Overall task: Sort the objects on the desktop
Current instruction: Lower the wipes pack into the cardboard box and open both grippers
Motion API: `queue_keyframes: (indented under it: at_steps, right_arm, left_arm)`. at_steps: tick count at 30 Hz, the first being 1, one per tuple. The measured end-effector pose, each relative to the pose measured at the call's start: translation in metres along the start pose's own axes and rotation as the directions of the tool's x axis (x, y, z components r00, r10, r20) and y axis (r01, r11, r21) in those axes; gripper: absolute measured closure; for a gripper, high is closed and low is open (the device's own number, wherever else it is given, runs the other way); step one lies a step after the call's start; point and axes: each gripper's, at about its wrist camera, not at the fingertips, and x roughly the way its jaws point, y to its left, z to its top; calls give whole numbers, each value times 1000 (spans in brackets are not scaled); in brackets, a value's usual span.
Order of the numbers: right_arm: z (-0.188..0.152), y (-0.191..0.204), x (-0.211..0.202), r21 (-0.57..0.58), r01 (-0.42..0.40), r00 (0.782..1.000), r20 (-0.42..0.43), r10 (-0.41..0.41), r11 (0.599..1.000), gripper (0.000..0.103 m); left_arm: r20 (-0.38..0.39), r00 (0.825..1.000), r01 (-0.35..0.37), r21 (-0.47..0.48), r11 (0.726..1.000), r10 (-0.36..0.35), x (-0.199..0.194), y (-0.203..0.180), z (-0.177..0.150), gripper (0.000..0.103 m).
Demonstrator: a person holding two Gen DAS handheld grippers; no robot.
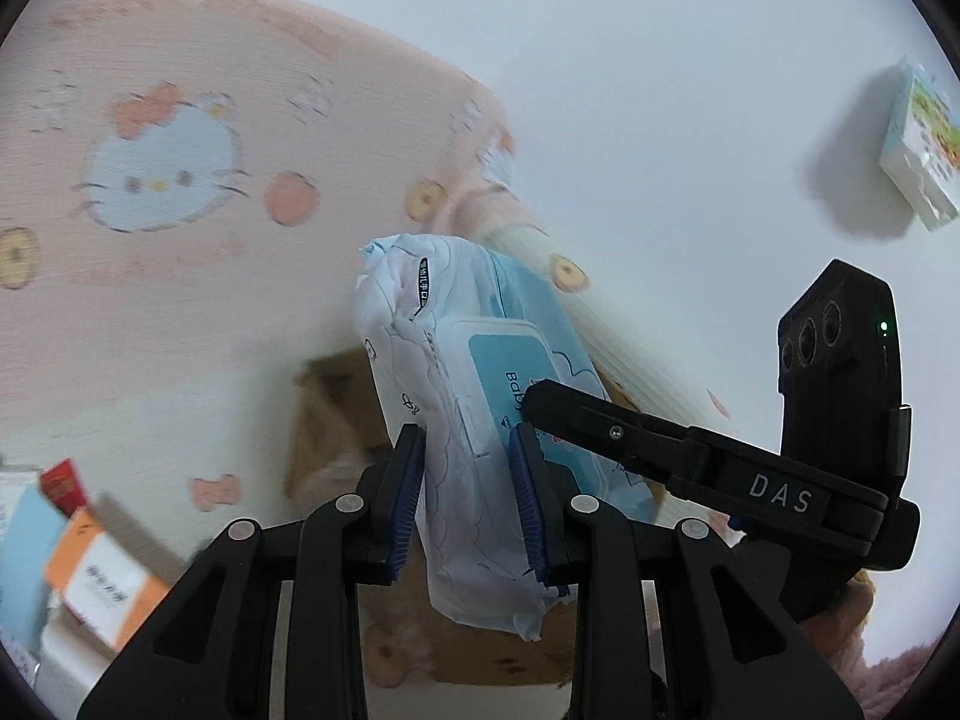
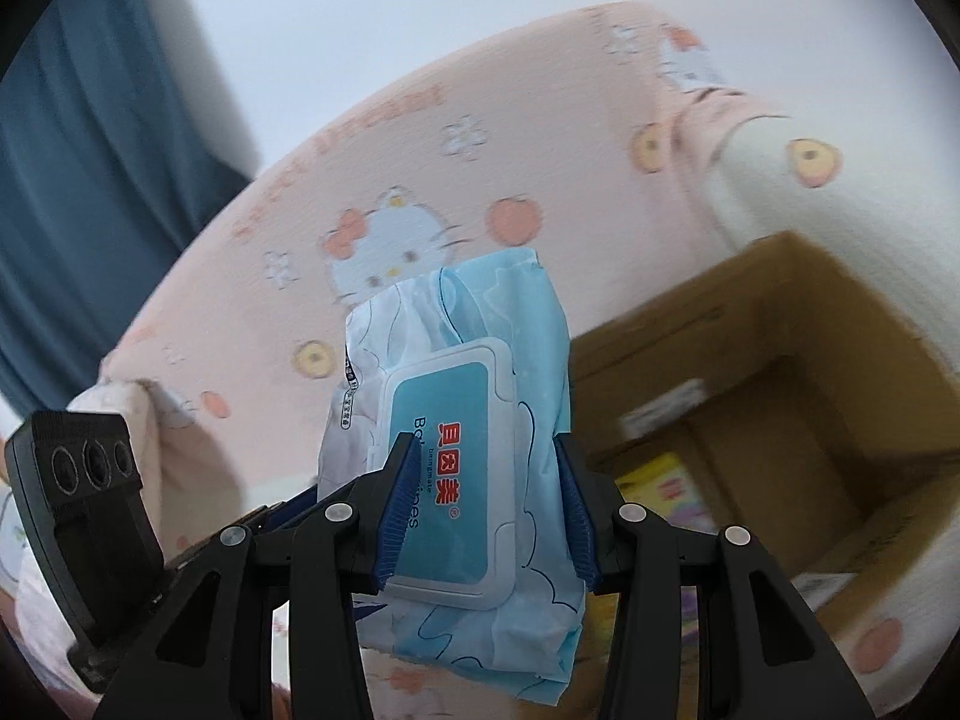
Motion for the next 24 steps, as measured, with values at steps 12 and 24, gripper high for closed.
queue_keyframes:
  at_steps: [12, 24]
  right_arm:
    - [5, -78, 12, 90, 33, 992, -125, -22, 995, 61]
    - [2, -106, 45, 165, 53, 972, -233, -14, 985, 50]
  left_arm:
    - [-181, 983, 39, 69, 997, -25, 68, -39, -27, 70]
    - [-379, 918, -68, 131, 989, 113, 81, -33, -29, 66]
